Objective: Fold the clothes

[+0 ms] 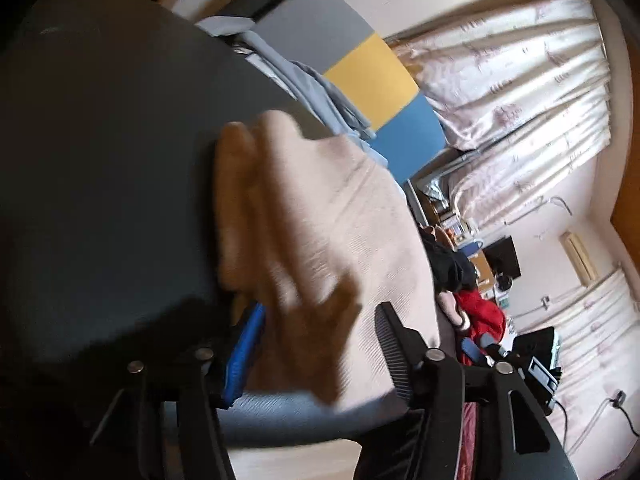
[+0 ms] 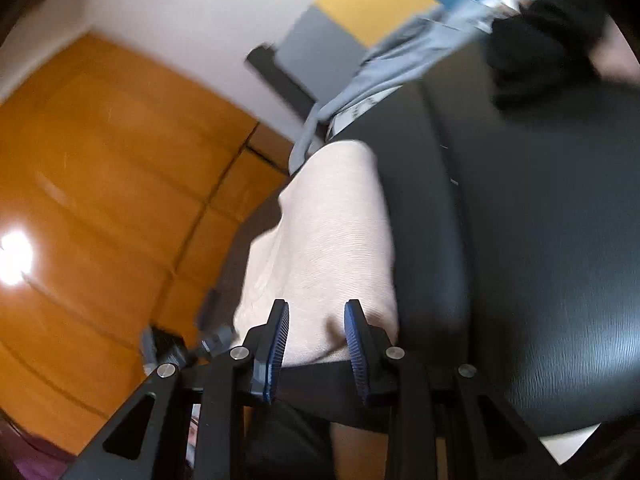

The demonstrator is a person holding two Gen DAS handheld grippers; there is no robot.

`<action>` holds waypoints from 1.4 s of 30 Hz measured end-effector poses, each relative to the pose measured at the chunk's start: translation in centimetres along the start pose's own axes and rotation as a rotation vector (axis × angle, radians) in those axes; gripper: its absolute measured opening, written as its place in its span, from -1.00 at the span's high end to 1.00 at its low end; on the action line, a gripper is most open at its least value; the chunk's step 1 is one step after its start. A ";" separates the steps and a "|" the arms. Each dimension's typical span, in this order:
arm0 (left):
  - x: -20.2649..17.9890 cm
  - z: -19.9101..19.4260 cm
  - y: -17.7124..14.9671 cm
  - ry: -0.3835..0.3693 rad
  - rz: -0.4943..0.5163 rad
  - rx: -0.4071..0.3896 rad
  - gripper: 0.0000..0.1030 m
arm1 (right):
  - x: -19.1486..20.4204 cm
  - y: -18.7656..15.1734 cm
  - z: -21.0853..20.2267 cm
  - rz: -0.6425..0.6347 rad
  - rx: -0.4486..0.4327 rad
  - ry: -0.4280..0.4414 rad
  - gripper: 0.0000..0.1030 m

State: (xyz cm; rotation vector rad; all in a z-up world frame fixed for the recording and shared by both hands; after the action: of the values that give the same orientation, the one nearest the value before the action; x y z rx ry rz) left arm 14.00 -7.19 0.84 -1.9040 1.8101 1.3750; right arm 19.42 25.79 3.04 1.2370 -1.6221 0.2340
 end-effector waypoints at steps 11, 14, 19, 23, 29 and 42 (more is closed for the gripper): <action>0.2 3.3 4.6 0.329 0.108 -0.057 0.15 | 0.7 -7.3 3.4 -0.571 0.121 -0.518 0.46; 0.0 1.2 3.8 0.346 0.126 -0.134 0.22 | 1.2 -8.1 4.6 -0.645 0.063 -0.526 0.50; -4.4 0.9 2.1 0.347 0.363 -0.211 -0.14 | 1.9 -7.2 7.9 -0.680 -0.007 -0.608 0.51; -4.2 4.7 1.5 0.485 0.463 -0.154 -0.14 | 1.7 -6.6 7.6 -0.690 -0.028 -0.670 0.81; -0.3 5.7 1.6 0.569 0.390 -0.101 -0.26 | -0.5 -6.0 2.2 -0.458 -0.064 -0.596 1.00; -2.6 2.9 1.3 0.300 0.316 -0.125 -0.31 | -1.2 -3.8 3.7 -0.449 0.034 -0.459 0.40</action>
State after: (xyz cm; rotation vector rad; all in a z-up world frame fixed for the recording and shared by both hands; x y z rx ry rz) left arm 11.91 -3.74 1.58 -2.0461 2.3017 1.3814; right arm 20.15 22.36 -1.05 1.7308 -1.6630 -0.3280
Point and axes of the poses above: each gripper's, at about its wrist camera, not at the fingertips, and z roughly the way its jaws point, x to its left, y to its top, the point moved 4 cm from there along z, roughly the way its jaws point, and after that the axes turned 4 degrees about y, right-handed, at the moved point
